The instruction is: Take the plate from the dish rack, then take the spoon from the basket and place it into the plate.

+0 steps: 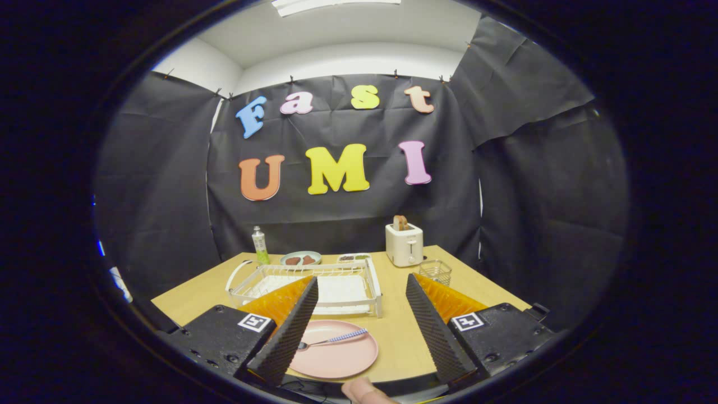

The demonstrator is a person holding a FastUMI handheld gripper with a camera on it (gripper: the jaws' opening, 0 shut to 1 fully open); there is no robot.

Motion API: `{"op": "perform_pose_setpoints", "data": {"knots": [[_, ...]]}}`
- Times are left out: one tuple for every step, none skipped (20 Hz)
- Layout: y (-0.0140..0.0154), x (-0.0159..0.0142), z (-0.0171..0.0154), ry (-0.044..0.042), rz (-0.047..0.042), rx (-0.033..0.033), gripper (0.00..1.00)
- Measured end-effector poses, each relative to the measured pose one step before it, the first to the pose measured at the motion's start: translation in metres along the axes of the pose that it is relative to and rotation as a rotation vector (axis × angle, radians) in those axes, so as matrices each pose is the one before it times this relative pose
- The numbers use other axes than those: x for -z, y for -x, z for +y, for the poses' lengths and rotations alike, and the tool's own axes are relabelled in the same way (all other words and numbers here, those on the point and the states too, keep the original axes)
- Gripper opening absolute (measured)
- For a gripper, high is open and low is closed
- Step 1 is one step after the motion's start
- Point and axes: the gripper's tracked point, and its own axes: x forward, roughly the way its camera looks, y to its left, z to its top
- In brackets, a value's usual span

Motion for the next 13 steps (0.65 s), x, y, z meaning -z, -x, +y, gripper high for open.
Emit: {"op": "perform_pose_setpoints", "data": {"knots": [[0.00452,-0.00542,-0.00196,-0.01576,-0.01225,-0.00002,1.00],[0.00258,-0.00562,-0.00232,-0.00558,-0.00727,-0.00049,1.00],[0.00125,-0.00075,-0.00285,0.00172,-0.00085,0.00345,1.00],[0.00119,-0.00198,-0.00253,0.00386,0.00127,0.00492,1.00],[0.00157,-0.00192,-0.00156,0.00281,-0.00211,0.00073,1.00],[0.00162,-0.00218,0.00027,0.00011,-0.00424,-0.00315,1.00],[0.00139,-0.00074,0.00053,0.00392,-0.00331,-0.00473,1.00],[0.00084,-0.00043,0.00088,0.00396,0.00123,-0.00229,1.00],[0.00047,0.00118,0.00219,0.00461,0.00288,-0.00580,1.00],[0.00110,0.00015,0.00227,0.00073,0.00218,-0.00672,1.00],[0.00150,-0.00035,0.00308,0.00187,0.00089,-0.01086,1.00],[0.00030,0.00012,0.00203,0.00524,0.00359,-0.00701,1.00],[-0.00060,0.00091,0.00012,0.00319,0.00052,-0.00147,1.00]]}}
